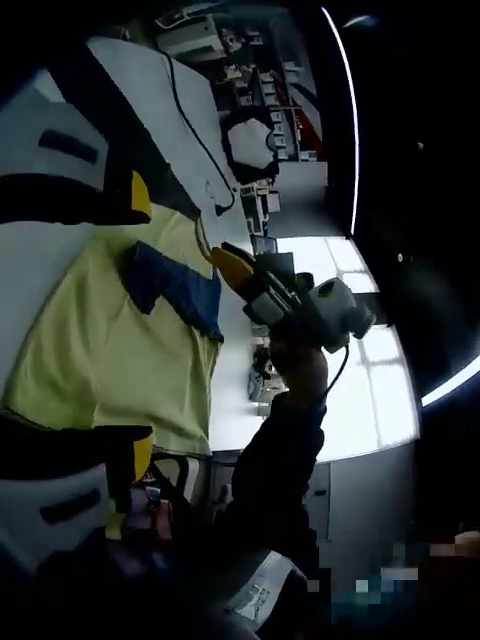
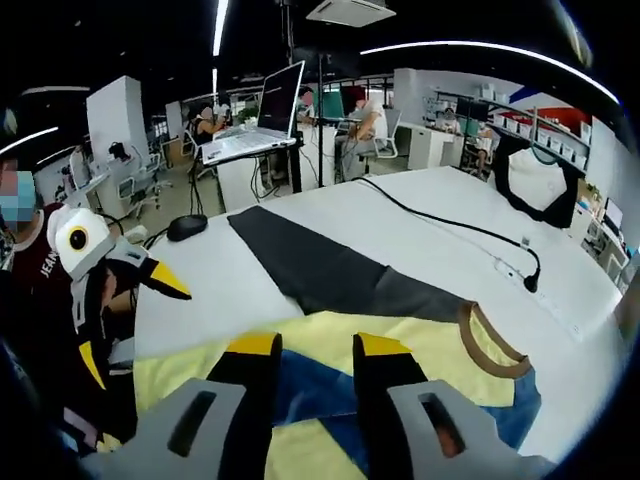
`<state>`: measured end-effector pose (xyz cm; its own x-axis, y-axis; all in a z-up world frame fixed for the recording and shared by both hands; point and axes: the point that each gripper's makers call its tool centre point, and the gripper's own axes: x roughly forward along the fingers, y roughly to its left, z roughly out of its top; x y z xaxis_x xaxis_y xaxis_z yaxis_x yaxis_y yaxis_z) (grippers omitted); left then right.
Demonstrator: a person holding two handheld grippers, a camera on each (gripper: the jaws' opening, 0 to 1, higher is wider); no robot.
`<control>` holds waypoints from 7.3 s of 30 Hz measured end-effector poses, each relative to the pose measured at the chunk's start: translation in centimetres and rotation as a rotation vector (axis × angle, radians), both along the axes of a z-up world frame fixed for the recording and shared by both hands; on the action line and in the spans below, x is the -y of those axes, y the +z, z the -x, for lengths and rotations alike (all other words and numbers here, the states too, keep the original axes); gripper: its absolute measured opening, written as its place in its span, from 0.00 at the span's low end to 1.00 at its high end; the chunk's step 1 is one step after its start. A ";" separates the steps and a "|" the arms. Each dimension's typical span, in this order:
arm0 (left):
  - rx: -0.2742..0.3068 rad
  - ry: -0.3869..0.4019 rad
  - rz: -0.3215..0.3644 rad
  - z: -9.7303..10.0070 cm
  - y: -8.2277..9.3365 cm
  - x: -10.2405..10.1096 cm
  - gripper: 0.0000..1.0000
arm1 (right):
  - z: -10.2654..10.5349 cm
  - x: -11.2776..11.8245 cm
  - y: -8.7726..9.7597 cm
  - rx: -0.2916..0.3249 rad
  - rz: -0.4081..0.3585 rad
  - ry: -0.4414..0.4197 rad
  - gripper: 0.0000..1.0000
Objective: Fold the garment on the visible template until the final outline fits inside the template.
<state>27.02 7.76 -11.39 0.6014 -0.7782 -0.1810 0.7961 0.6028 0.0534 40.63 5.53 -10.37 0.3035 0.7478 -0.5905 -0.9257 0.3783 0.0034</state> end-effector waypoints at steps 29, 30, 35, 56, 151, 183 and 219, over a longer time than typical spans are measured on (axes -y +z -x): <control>-0.273 0.174 -0.002 -7.8 -3.8 -0.1 0.42 | -10.5 15.7 -4.3 0.033 0.169 -0.339 0.42; -0.289 0.174 0.005 -7.8 -4.0 -0.2 0.41 | -11.1 16.4 -4.7 0.044 0.203 -0.347 0.42; -0.324 0.169 0.018 -8.1 -4.4 -0.1 0.29 | -13.0 18.5 -6.3 0.053 0.269 -0.362 0.42; -0.392 0.156 0.096 -8.3 -4.6 0.8 0.01 | -16.1 19.0 -9.2 -0.038 0.118 -0.409 0.09; -0.670 0.160 -0.040 -23.3 -7.3 -2.2 0.02 | -18.2 23.6 -8.1 0.101 0.137 -0.646 0.00; -0.275 0.272 -0.005 -27.0 -3.1 -5.0 0.36 | -17.2 24.2 -1.2 0.280 -0.120 -0.699 0.05; -0.085 0.588 0.163 -20.3 2.5 -12.5 1.00 | -7.2 28.3 5.5 0.578 -0.210 -0.762 0.66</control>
